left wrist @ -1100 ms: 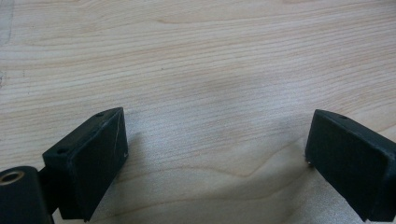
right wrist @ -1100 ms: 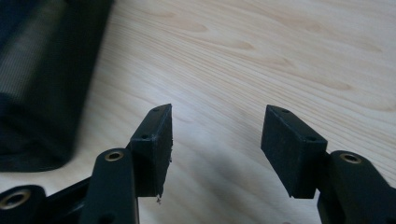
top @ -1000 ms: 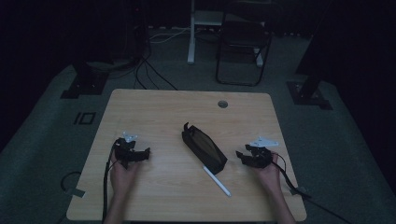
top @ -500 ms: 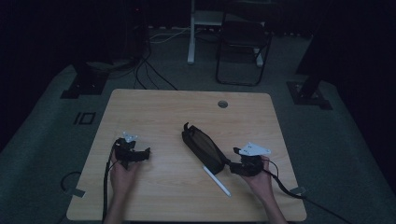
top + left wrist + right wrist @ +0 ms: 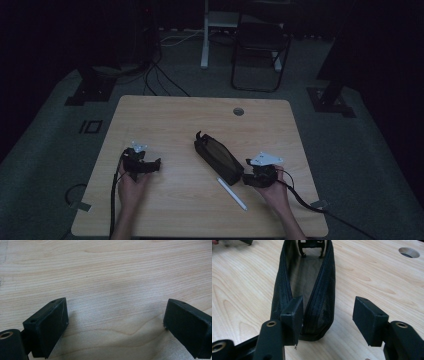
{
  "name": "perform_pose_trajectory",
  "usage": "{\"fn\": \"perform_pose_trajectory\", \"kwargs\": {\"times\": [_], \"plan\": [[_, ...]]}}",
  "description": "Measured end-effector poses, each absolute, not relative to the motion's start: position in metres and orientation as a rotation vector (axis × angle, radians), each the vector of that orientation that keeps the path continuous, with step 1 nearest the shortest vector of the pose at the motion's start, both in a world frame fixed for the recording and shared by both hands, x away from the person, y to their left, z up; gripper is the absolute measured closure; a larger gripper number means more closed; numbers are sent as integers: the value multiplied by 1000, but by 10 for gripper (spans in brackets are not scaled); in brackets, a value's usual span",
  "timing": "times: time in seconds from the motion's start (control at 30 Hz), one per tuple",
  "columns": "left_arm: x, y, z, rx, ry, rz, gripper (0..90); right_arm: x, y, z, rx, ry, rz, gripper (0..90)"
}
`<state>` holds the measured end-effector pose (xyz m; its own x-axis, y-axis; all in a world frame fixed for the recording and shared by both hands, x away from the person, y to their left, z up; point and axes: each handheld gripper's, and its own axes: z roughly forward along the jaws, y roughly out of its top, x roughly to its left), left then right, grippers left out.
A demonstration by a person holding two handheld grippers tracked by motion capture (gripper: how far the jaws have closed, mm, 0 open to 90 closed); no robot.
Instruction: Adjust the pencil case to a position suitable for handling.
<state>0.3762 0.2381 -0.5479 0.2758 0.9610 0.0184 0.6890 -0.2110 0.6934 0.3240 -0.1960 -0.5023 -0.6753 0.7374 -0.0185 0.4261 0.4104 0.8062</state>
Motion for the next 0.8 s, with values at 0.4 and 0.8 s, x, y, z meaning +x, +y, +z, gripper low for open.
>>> {"fn": "perform_pose_trajectory", "kwargs": {"times": [0.4, 0.8], "plan": [[376, 238, -548, 1978, 1479, 617, 62, 335, -202, -498, 1006, 2268, 1125, 435], [376, 238, -548, 1977, 1479, 617, 62, 335, -208, -490, 1039, 2245, 1181, 416]]}}
